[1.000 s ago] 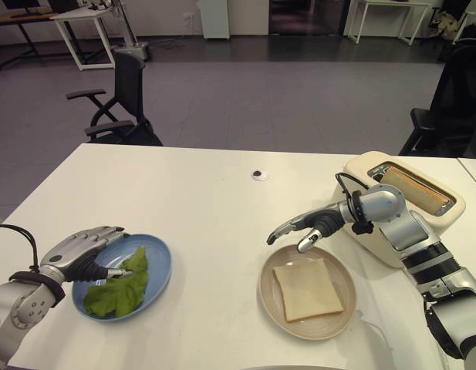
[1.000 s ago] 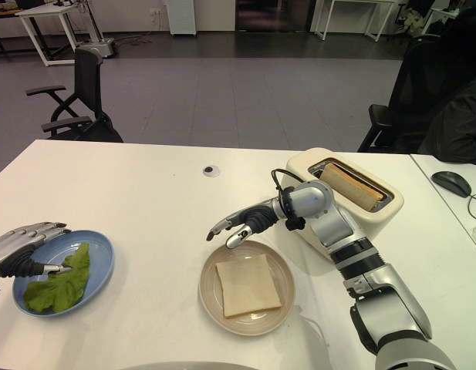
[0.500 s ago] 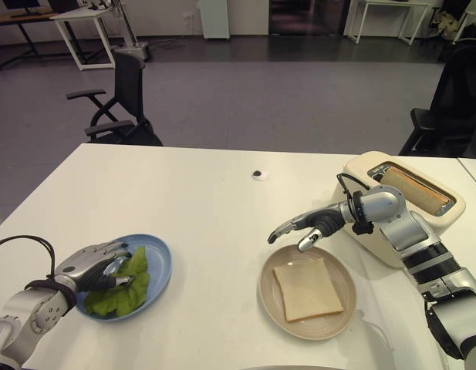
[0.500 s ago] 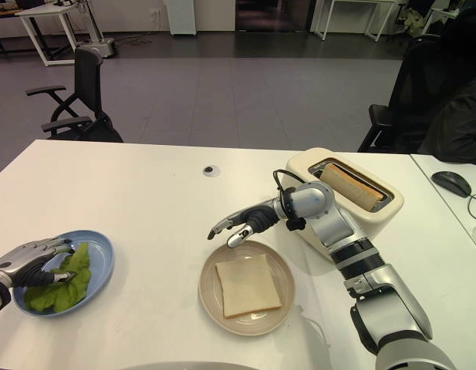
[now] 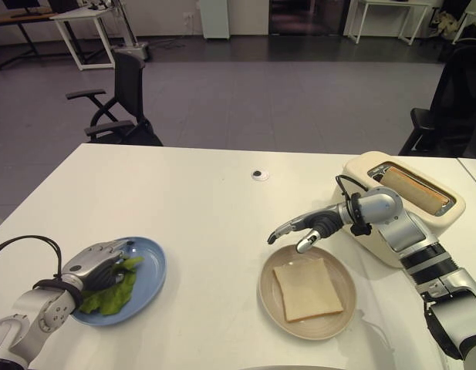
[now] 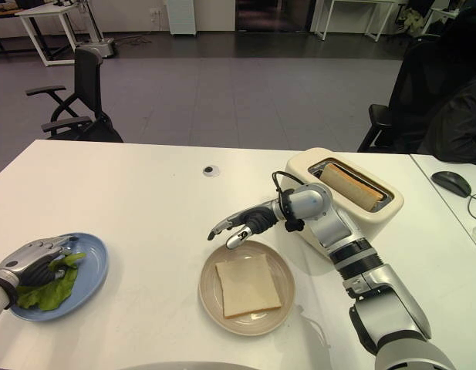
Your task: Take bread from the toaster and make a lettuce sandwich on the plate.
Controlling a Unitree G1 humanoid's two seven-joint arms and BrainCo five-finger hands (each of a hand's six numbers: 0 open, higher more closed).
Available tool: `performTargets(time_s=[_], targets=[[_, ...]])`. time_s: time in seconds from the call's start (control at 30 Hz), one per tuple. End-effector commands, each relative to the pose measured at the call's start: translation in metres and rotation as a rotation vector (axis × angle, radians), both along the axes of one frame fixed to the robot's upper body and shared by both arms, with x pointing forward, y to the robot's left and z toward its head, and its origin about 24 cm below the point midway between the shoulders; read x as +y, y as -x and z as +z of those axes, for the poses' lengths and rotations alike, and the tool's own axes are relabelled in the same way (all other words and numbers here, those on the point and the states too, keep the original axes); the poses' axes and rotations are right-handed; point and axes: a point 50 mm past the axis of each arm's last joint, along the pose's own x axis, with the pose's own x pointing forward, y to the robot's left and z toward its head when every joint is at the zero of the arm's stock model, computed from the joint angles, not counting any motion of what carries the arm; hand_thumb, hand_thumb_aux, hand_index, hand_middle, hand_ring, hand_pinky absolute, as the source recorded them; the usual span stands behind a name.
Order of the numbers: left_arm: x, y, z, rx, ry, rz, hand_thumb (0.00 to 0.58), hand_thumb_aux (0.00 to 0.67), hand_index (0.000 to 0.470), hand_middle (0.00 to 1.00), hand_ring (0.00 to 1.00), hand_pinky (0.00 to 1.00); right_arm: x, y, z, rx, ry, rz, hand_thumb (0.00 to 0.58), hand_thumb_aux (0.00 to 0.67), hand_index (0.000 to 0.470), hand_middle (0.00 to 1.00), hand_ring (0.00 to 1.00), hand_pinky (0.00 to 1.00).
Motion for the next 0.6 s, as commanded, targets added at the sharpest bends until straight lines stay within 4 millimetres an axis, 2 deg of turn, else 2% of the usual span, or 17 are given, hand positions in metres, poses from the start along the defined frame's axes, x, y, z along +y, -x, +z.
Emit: performTargets(time_s=[0.03,0.17,0.23,0.3,0.4,0.5,0.6], targets=[[-0.004,0.001,0.013,-0.051,0.01,-0.041,0.58,0.67,0.47,0.0,0.0,0.0,-0.001,0.0,-0.002,-0.003,0.003,-0.006,0.0,0.0,0.0,0.0,0.0,0.0],[-0.013,0.001,0.036,-0.135,0.047,-0.099,0.58,0.67,0.47,0.0,0.0,0.0,-0.003,-0.002,0.002,-0.02,-0.014,-0.019,0.0,0.0,0.0,0.0,0.0,0.0],[-0.028,0.0,0.051,-0.189,0.099,-0.167,0.58,0.67,0.47,0.0,0.0,0.0,-0.006,-0.003,0.007,-0.041,-0.041,-0.035,0.0,0.0,0.0,0.0,0.0,0.0],[-0.053,-0.002,0.067,-0.228,0.156,-0.276,0.58,0.67,0.47,0.0,0.0,0.0,-0.012,-0.007,0.019,-0.094,-0.103,-0.074,0.0,0.0,0.0,0.0,0.0,0.0],[-0.111,-0.009,0.08,-0.239,0.271,-0.51,0.58,0.67,0.47,0.0,0.0,0.0,-0.031,-0.014,0.054,-0.235,-0.252,-0.191,0.0,0.0,0.0,0.0,0.0,0.0],[-0.176,-0.02,0.075,-0.189,0.366,-0.736,0.58,0.67,0.47,0.0,0.0,0.0,-0.053,-0.019,0.089,-0.372,-0.399,-0.34,0.0,0.0,0.0,0.0,0.0,0.0],[-0.241,-0.036,0.064,-0.122,0.428,-0.907,0.58,0.67,0.47,0.0,0.0,0.0,-0.066,-0.016,0.097,-0.418,-0.447,-0.412,0.0,0.0,0.0,0.0,0.0,0.0]])
